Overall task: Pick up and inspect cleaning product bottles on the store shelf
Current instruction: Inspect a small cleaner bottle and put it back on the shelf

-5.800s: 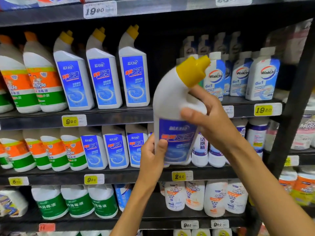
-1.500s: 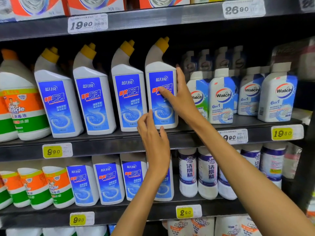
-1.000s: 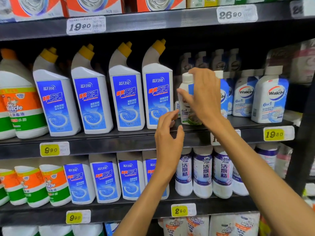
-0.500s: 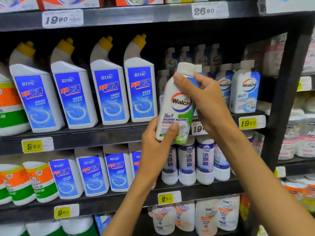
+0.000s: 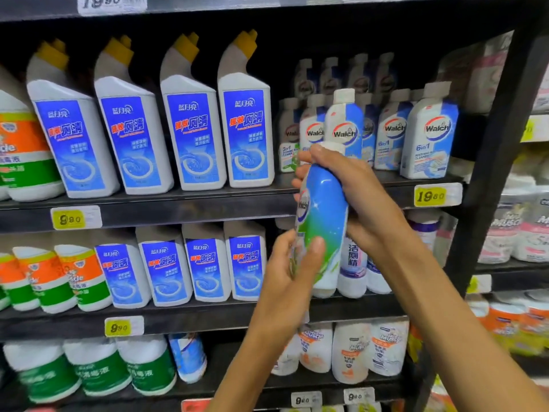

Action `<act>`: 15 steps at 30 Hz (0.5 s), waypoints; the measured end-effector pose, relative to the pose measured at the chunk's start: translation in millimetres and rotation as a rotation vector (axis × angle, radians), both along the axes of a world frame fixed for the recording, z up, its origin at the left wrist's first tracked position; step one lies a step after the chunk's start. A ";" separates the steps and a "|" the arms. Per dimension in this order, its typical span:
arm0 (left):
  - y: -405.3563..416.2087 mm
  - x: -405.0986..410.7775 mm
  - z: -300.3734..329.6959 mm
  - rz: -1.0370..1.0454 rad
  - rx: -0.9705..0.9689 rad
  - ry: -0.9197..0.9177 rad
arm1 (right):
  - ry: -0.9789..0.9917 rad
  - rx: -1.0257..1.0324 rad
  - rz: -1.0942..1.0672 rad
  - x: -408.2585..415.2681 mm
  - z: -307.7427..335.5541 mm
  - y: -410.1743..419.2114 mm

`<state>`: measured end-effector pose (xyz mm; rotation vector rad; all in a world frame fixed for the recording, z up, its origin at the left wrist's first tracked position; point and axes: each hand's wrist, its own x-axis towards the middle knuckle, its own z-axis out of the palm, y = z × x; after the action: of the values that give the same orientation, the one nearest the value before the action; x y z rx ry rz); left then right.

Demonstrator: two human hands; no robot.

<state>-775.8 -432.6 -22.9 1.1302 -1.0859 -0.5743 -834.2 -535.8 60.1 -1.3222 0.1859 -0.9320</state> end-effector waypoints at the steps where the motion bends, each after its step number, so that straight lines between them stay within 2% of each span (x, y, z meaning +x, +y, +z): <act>1: -0.6 -5.1 -0.7 0.006 0.019 -0.003 | 0.029 -0.034 -0.030 -1.0 -3.2 1.1; 3: -0.8 -11.1 -1.8 -0.048 0.038 0.139 | 0.071 -0.073 0.001 -7.6 -8.7 -0.8; 6: 3.7 -8.1 0.1 -0.404 0.037 0.545 | 0.035 -0.011 0.153 -19.2 -13.6 -9.5; 8: 3.0 -7.1 -3.4 -0.627 0.048 0.661 | 0.004 0.082 0.248 -17.8 -18.3 -11.2; 10: -1.0 -10.0 -10.5 -0.726 0.050 0.714 | -0.071 0.185 0.381 -12.5 -23.7 -9.4; 12: -4.4 -9.8 -20.1 -0.658 0.067 0.686 | -0.126 0.195 0.434 -12.3 -25.5 -9.1; 15: -6.8 3.5 -24.6 -0.356 0.023 0.564 | -0.047 0.058 0.275 -22.1 -24.4 -14.5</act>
<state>-772.4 -439.5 -47.5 0.7231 -0.7841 -1.1117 -856.3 -550.3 35.7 -1.2342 -0.0063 -0.7181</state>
